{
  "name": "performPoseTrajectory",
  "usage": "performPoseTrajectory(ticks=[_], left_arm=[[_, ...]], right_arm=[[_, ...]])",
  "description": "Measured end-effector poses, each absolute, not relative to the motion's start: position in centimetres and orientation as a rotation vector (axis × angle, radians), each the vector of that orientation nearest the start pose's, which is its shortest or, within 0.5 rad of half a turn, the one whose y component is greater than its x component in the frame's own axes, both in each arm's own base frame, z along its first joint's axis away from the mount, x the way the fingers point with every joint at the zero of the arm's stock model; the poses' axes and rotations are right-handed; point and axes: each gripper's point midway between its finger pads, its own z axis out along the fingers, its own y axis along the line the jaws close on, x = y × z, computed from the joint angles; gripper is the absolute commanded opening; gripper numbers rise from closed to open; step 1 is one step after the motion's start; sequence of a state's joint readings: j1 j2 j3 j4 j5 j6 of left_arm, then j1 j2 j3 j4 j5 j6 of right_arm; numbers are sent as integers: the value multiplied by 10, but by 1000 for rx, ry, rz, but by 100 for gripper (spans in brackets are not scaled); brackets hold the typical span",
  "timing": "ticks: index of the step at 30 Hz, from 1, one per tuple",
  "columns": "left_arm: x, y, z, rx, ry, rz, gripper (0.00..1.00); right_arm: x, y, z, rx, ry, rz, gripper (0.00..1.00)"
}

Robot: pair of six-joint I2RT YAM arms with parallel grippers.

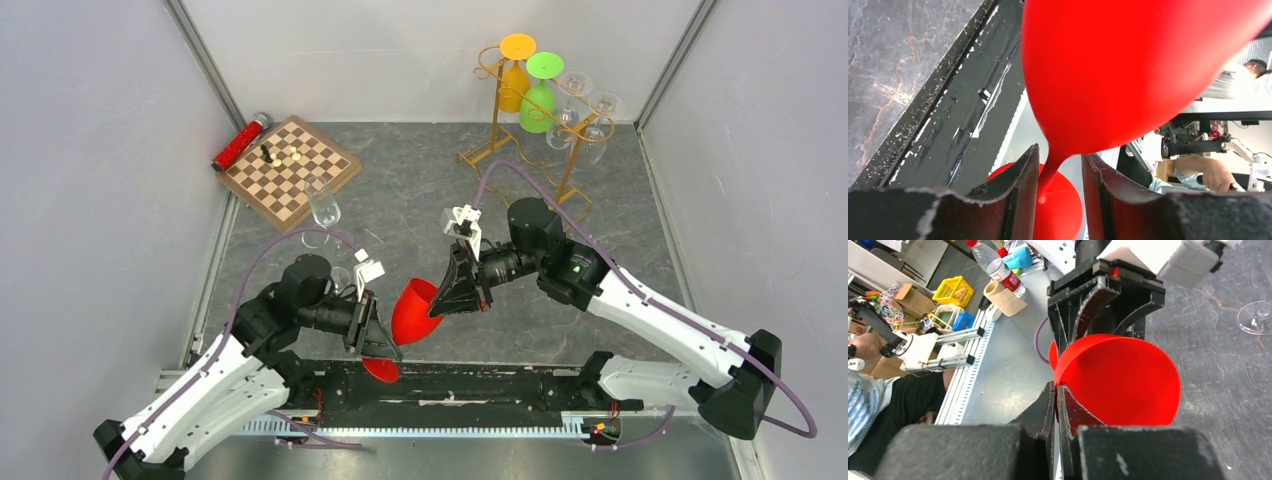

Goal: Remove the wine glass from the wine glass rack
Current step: Place the wine glass at the center of the board.

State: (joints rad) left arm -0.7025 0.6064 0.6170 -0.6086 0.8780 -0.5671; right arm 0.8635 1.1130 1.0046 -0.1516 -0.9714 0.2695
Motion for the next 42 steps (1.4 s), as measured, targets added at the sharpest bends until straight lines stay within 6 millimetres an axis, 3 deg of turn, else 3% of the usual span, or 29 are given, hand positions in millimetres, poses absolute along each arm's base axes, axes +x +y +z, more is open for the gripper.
performPoseTrajectory(ticks=[8,16,25,34,42], left_arm=[[49,-222,228,710,2203,-1508,56],[73,-211,264,656,2055,-1316,57],[89,-178,286,494,1880,-1129,57],[93,-154,284,390,1769,-1049,57],[102,-127,292,255,1688,-944,56]], right_arm=[[82,321,297,-1323,1617,1560,0],[104,317,296,-1301,1688,1366,0],[169,339,305,-1226,1758,1079,0],[237,379,314,-1195,1758,798,0],[299,416,294,-1192,1775,586,0]])
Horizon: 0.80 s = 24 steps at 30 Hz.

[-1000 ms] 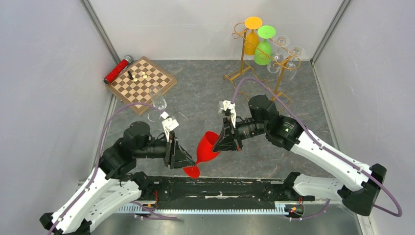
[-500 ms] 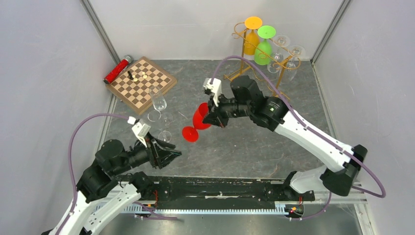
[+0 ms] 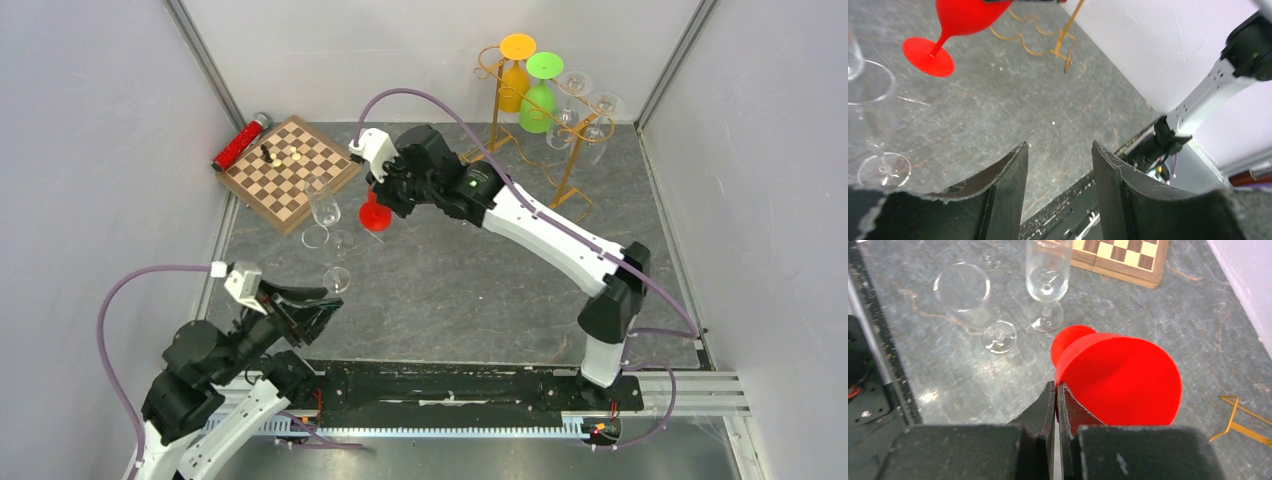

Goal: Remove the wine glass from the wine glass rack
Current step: Place the wine glass at the center of the board.

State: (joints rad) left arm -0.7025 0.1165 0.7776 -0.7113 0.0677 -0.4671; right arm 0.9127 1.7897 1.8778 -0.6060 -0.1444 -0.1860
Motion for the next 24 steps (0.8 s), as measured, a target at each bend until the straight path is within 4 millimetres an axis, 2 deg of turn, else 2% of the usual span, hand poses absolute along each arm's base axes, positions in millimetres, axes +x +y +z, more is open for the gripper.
performPoseTrajectory(ticks=[6,13,24], left_arm=[[100,-101,307,154,1572,-903,55],[104,-96,306,125,1575,-875,55],[106,-94,306,111,1574,-862,55]], right_arm=[[328,433,274,-1226,1764,476,0],[345,450,242,-1271,1747,426,0],[370,477,218,-1275,1698,399,0]])
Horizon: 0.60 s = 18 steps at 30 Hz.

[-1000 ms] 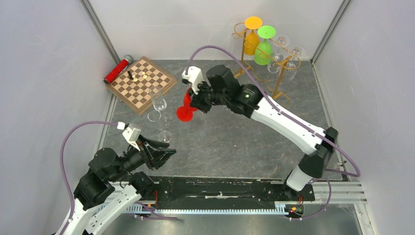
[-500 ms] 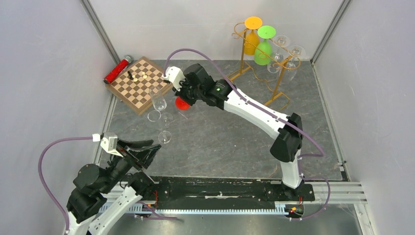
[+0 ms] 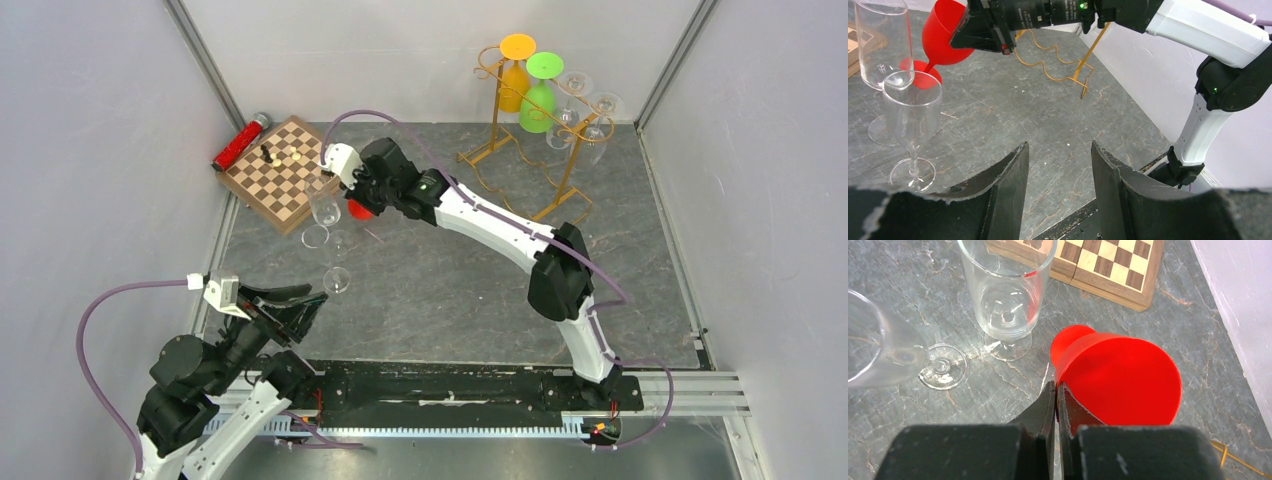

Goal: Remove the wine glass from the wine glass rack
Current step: Place the wine glass at the center of the board.

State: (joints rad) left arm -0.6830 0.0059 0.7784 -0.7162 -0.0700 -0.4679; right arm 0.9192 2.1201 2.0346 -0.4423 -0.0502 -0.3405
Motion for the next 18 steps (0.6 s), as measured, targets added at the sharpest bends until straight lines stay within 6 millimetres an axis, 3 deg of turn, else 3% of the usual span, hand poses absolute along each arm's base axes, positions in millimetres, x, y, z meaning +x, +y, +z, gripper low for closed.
performPoseTrajectory(ticks=[5,18], left_arm=[[106,-94,306,108,1574,-858,55],[109,-91,306,84,1572,-834,55]], right_arm=[[374,480,203,-1290,1709,385,0],[390,483,192,-1273,1730,388,0]])
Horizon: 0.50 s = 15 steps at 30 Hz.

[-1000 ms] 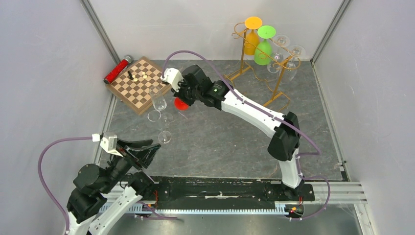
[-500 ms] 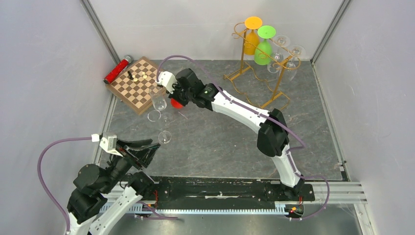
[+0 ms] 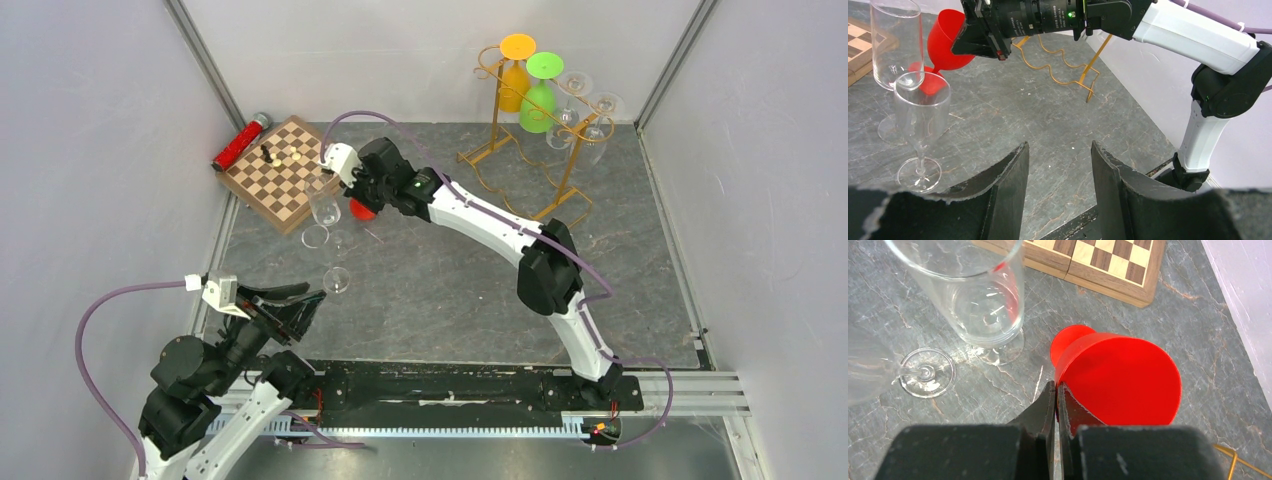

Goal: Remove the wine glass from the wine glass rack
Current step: Place the wine glass at the center of the board.

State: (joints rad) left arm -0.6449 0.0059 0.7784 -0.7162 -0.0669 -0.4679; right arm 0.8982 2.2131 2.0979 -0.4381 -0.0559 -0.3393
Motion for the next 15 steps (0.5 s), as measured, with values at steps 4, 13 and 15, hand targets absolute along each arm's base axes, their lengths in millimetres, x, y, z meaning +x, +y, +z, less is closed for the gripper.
performPoseTrajectory(ticks=[4,13,15], left_arm=[[109,-91,306,83,1572,-833,55],[109,-91,306,78,1571,-827,55],[110,-90,306,75,1570,-823,55]], right_arm=[[393,481,189,-1265,1745,387,0],[390,474,183,-1285,1786,401,0],[389,473,182,-1289,1789,403,0]])
